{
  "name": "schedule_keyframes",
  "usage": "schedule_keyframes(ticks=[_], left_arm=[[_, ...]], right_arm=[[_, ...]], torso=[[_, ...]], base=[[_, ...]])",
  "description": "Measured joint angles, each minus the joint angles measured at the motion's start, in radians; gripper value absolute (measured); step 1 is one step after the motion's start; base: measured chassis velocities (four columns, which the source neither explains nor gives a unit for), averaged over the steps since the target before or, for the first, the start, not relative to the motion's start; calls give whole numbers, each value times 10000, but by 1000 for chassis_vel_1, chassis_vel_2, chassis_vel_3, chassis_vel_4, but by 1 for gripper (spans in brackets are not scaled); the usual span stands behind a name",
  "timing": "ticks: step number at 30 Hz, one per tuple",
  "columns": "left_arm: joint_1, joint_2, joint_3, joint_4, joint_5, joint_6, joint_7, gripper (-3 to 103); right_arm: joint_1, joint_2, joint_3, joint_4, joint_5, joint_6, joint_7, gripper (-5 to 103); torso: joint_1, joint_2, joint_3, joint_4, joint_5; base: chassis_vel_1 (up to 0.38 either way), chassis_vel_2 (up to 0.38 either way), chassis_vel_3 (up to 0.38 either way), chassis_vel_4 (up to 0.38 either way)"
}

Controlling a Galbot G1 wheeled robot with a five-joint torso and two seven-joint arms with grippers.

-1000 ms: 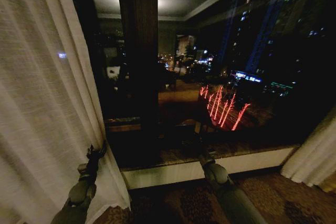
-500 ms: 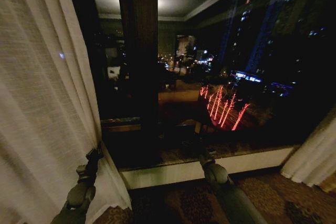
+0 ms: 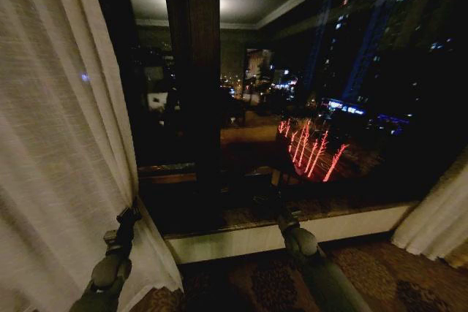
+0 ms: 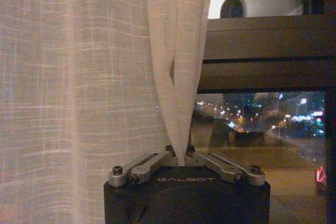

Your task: Open the curtains by pulling them apart, changing their state from closed to fully open.

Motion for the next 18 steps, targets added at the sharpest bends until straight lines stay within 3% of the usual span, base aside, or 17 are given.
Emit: schedule_keyframes(ticks=[10,18], left_arm=[[48,-46,-47,-2,18,-16,-36,0],[217,-183,-94,-68,132,-99,-87,0]], right_arm=[[0,0,0,0,0,0,0,100],[0,0,0,0,0,0,0,100]], torso=[[0,0,0,-1,0],[1,0,0,1,-2]], base=[[149,130,-146,-145],[290,272,-313,-250]])
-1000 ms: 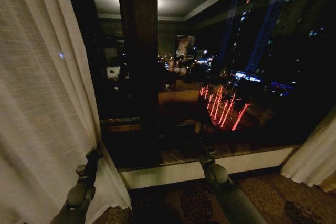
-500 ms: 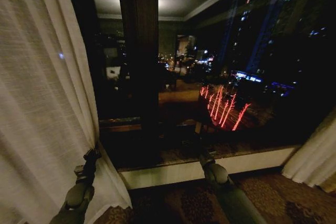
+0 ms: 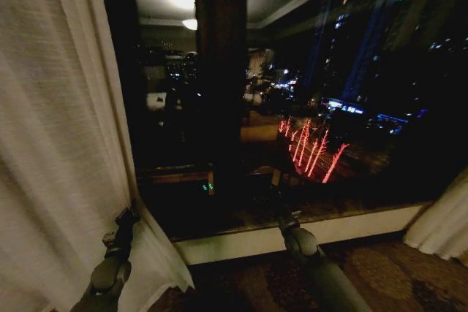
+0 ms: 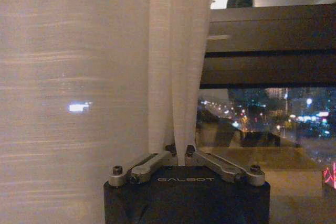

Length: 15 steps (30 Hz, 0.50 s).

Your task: Open the curtains by pulling them apart, changing their state from closed to fully open.

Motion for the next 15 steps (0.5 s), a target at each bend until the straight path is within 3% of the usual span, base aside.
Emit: schedule_keyframes(ticks=[15], left_arm=[[151,33,-234,-72,93,-167,-54,0]], right_arm=[[0,1,-1,0,0,0,0,100]], torso=[[-4,2,-1,0,0]], base=[[401,288,-413,-275]])
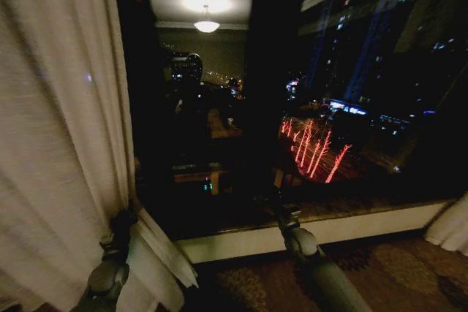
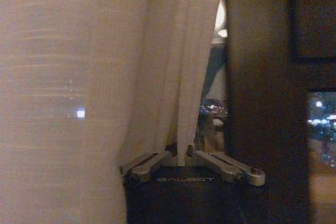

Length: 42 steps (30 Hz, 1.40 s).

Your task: Open the curtains by pulling them apart, changing their state from closed to fully open.

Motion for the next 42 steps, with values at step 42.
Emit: schedule_keyframes(ticks=[42], left_arm=[[253,181,-72,68,25,-491,46,0]], right_arm=[[0,1,-1,0,0,0,0,100]], torso=[[2,-1,0,2,-2]], base=[[373,317,-375,-324]])
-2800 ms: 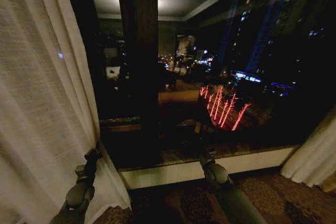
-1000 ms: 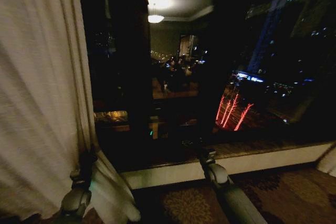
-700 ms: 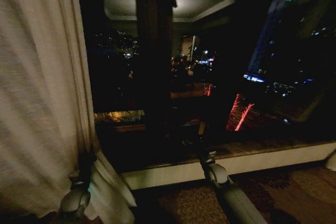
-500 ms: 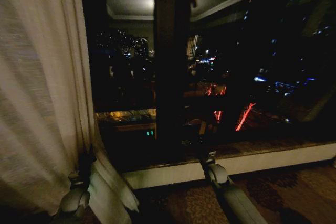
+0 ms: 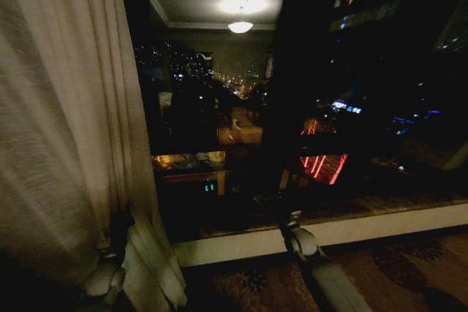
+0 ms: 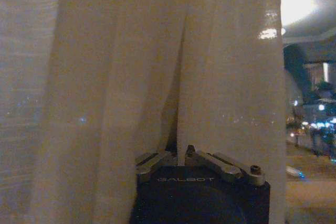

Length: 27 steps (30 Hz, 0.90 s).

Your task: Open the curtains by pulling them apart, changing their state from closed to fully open.

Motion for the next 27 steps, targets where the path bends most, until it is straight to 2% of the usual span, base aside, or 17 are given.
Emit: schedule_keyframes(ticks=[5,12,27], left_arm=[[33,-13,-22,-6,0,-18,-14,0],[-8,-112,60,22,128,-8,-11,0],[-50,-83,-13,153,174,4,5,0]], right_arm=[[0,1,0,1,0,0,-1,100],[0,-6,5,0,0,0,1,100],[0,-3,2,0,0,0,1,100]], torso=[[2,0,1,2,-2],[1,-2,2,-8,6],[1,-1,1,-4,3]], base=[[146,111,-114,-148],[-16,-15,6,15],[3,8,-4,-6]])
